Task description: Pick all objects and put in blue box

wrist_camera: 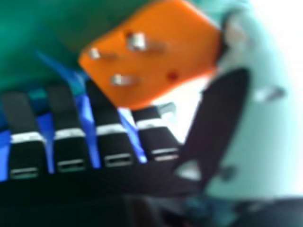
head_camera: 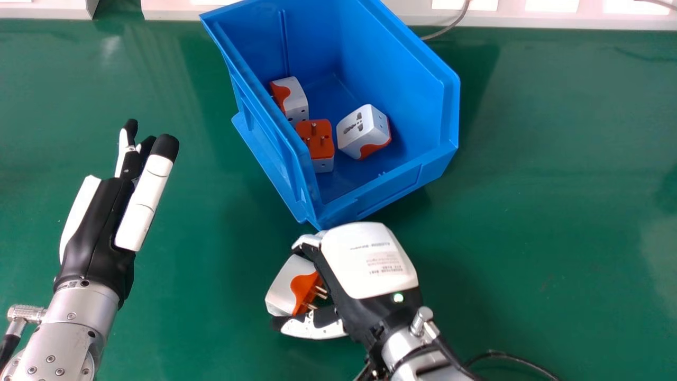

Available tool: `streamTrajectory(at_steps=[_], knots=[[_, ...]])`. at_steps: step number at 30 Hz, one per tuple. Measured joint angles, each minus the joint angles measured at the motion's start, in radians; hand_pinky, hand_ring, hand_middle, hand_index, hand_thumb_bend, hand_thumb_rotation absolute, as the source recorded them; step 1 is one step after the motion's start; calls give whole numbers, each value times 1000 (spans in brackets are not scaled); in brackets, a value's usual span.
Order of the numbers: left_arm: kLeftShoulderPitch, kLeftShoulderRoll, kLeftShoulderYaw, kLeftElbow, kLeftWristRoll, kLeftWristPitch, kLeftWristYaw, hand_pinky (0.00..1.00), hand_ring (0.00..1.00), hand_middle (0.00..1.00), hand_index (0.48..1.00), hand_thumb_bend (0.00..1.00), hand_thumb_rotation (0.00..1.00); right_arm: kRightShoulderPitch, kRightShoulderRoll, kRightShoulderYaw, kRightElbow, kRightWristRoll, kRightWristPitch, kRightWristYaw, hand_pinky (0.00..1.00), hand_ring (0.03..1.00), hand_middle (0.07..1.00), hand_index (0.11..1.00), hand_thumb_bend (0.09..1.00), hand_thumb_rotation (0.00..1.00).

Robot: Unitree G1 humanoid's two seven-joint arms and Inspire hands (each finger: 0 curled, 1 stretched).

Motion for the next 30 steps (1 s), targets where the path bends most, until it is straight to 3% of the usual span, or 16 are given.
streamTrajectory(at_steps=[11,23,30], knots=[[-1,0,-1,0,1,1,0,1000,1000,1000,1000,821,1000,17,-4,11,-34,12,13,31,295,378,469,483,491,140],[-9,2,-1,9,0,0,-5,1000,1000,1000,1000,831,1000,179,-86,-21,-205,30,-4,31,151,216,304,477,489,143],[-13,5,4,17,-2,0,-12,1000,1000,1000,1000,822,1000,346,-145,-94,-428,43,-5,27,154,225,318,476,489,145]])
